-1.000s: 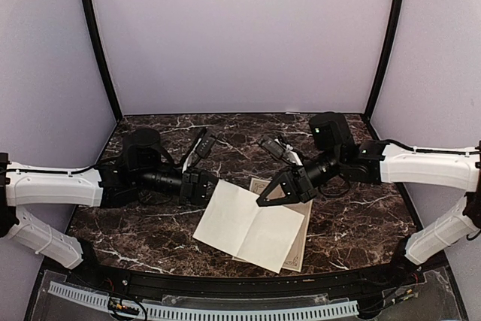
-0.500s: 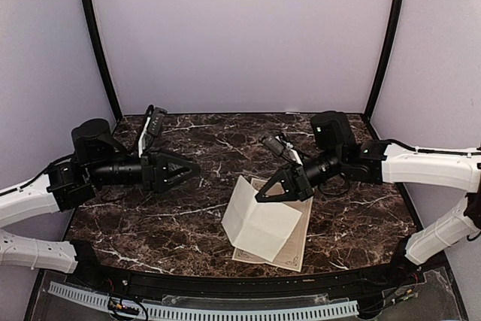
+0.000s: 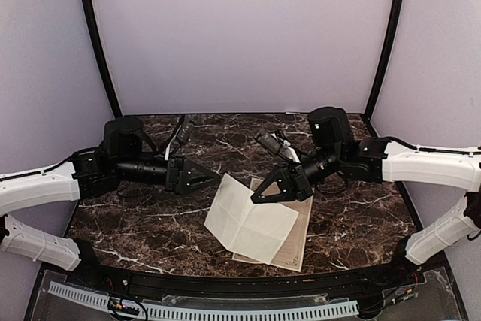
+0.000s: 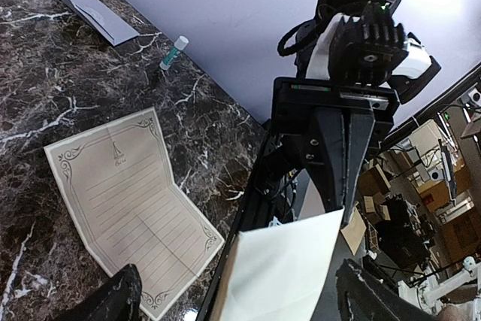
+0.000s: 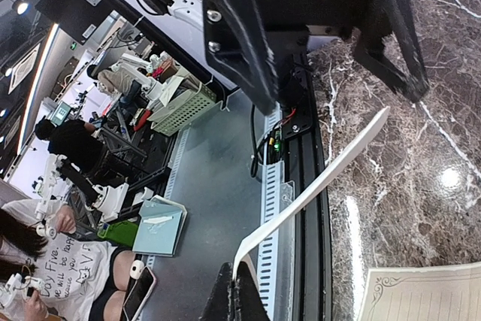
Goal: Place the letter into the envelope and seal it
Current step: Fold the letter.
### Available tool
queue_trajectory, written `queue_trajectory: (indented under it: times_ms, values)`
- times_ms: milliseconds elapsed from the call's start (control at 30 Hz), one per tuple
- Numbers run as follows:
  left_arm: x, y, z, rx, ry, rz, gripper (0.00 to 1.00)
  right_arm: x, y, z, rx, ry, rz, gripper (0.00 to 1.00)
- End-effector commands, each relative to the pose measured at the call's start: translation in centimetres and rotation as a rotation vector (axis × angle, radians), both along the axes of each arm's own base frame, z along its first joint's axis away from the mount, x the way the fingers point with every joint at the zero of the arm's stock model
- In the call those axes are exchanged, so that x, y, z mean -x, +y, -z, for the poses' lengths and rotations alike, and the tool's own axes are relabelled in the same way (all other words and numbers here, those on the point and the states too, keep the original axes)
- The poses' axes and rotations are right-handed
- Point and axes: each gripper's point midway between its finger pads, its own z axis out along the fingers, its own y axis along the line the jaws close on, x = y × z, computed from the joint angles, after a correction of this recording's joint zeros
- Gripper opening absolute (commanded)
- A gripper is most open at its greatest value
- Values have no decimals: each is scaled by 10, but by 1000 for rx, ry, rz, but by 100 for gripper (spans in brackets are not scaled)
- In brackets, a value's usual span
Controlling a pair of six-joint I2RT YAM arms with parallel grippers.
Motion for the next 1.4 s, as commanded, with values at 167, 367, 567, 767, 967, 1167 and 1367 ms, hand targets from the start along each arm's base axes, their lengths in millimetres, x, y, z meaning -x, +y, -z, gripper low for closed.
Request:
queue_trajectory:
  times_ms: [167, 367, 567, 767, 967, 1167, 1367]
  values:
    - [29, -21, -31, 178, 5, 263, 88, 14, 7, -29, -100, -49, -93, 0]
    - [40, -25, -29, 182, 35, 338, 71, 14, 10, -31, -108, -55, -103, 0]
    - [38, -29, -23, 168, 49, 340, 30, 12, 12, -30, -105, -58, -101, 0]
    - [36, -26, -22, 164, 41, 315, 2, 7, 14, -24, -83, -62, -71, 0]
    - [33, -24, -20, 153, 35, 280, 0, 7, 18, -23, -93, -45, -81, 27]
    - [26, -22, -25, 147, -1, 235, 0, 9, 20, -18, -80, -44, -84, 20]
    - [18, -14, -26, 100, -42, 166, 0, 10, 11, -9, -35, -44, -52, 18]
